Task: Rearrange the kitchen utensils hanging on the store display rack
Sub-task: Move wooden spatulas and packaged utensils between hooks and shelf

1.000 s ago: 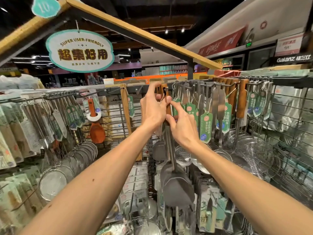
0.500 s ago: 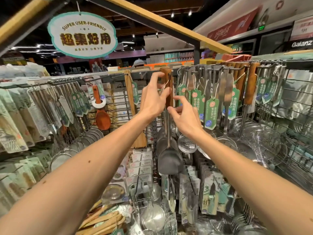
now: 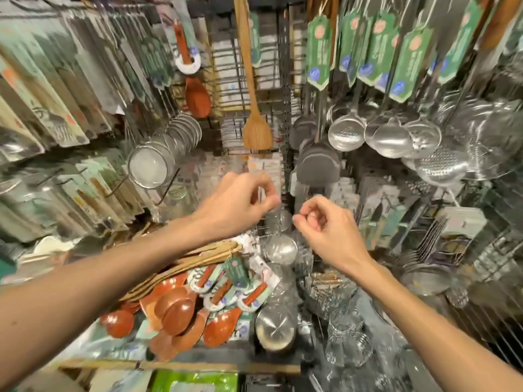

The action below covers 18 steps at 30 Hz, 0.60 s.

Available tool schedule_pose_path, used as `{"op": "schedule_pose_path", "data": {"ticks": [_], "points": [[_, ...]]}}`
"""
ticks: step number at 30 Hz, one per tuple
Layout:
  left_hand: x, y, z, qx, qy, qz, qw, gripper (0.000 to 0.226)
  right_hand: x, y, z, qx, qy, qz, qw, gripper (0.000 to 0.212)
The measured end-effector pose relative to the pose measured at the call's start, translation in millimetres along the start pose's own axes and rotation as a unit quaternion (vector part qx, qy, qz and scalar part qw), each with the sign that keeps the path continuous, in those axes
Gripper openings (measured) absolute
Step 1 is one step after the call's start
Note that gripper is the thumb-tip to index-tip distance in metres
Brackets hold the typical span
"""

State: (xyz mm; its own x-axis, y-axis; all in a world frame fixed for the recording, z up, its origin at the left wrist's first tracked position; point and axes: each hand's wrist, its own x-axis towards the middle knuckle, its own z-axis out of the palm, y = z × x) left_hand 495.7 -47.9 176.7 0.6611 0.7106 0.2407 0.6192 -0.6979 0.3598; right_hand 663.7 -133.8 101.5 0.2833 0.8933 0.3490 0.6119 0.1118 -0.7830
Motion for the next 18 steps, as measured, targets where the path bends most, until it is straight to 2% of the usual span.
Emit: {"op": "schedule_pose_path", "data": {"ticks": [3, 8, 10, 12, 15, 18], "points": [[-54, -42, 36, -0.005, -0.081, -0.04, 0.996, 0.015, -36, 21, 53, 0.006, -0.062, 0.081, 0.995, 0.01], [-119, -123, 90, -0.068, -0.141, -0.154, 0.976, 0.012, -74, 38, 135, 0.03, -0.16, 0.209, 0.964, 0.009], [-136, -160, 111, -0.059, -0.135, -0.195, 0.97, 0.005, -82, 44, 167, 0.04, -0.175, 0.242, 0.954, 0.008], [-145, -197, 128, -0.069, -0.136, -0.228, 0.962, 0.012, -81, 47, 197, 0.042, -0.173, 0.283, 0.943, 0.007], [-142, -256, 143, -0.076, -0.136, -0.278, 0.948, 0.014, -67, 49, 242, 0.077, -0.145, 0.333, 0.929, 0.026], [-128, -311, 155, -0.029, -0.094, -0.27, 0.958, 0.023, -40, 46, 283, 0.094, -0.169, 0.347, 0.918, 0.03]]}}
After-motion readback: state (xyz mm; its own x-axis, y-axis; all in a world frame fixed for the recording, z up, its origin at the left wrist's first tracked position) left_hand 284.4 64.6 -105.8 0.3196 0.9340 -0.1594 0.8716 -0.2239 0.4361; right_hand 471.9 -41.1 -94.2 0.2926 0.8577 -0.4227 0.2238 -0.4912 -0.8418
